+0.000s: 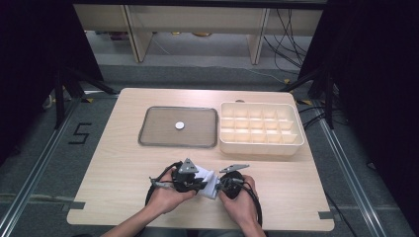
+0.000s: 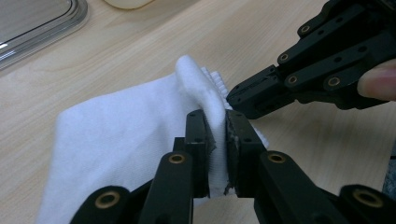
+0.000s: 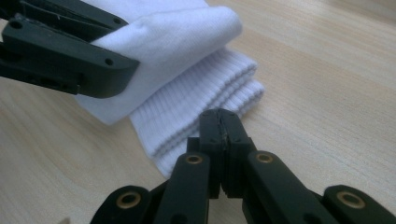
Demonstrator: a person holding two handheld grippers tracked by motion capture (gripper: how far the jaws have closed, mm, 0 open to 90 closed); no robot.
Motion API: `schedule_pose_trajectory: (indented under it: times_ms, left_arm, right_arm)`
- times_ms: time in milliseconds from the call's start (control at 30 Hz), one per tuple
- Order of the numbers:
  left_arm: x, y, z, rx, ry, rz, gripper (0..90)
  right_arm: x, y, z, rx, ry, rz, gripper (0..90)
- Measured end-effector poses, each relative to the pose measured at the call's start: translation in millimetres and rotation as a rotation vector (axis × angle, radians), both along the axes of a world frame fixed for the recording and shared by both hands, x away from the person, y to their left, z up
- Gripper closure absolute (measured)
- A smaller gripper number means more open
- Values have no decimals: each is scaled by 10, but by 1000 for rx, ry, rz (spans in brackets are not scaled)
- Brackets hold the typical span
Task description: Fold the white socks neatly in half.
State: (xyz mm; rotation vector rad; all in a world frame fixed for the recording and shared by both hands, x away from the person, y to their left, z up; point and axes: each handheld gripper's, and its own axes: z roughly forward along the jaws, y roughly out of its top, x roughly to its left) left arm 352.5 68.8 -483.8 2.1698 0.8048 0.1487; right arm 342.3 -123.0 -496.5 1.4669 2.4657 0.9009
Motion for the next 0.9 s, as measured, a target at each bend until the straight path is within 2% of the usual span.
schedule_pose_trajectory:
  times_ms: [133, 167, 200, 367, 400, 600, 667, 733, 767, 900]
  left_arm:
    - [-7, -15, -14, -5, 10, 8, 800]
    - [-8, -23, -17, -11, 2, 8, 800]
    - [-4, -14, -12, 6, 0, -1, 800]
    - [-9, -29, -10, 1, 0, -3, 801]
    - [-12, -38, -13, -9, 6, 6, 801]
    - [-8, -46, -8, 8, -5, -11, 800]
    - [-11, -63, -21, 1, -5, -6, 799]
    - [-16, -72, -26, 6, -4, -13, 798]
    - [-21, -83, -32, 1, -3, -8, 797]
    - [-19, -94, -32, 10, -7, -16, 794]
  right_arm:
    - [-1, 0, 0, -1, -1, 0, 895]
    - [-1, 0, 0, -1, -1, 1, 895]
    - [1, -2, -1, -4, -3, 3, 895]
    - [0, -1, -1, -3, -4, 3, 895]
    - [3, -6, -4, -15, -8, 1, 895]
    - [4, -10, -4, -20, -10, 4, 894]
    - [5, -12, -5, -24, -10, 6, 894]
    - [-2, 3, -1, 0, -4, -1, 894]
    - [5, -16, -6, -26, -13, 10, 893]
    - [4, -13, -6, -21, -9, 5, 892]
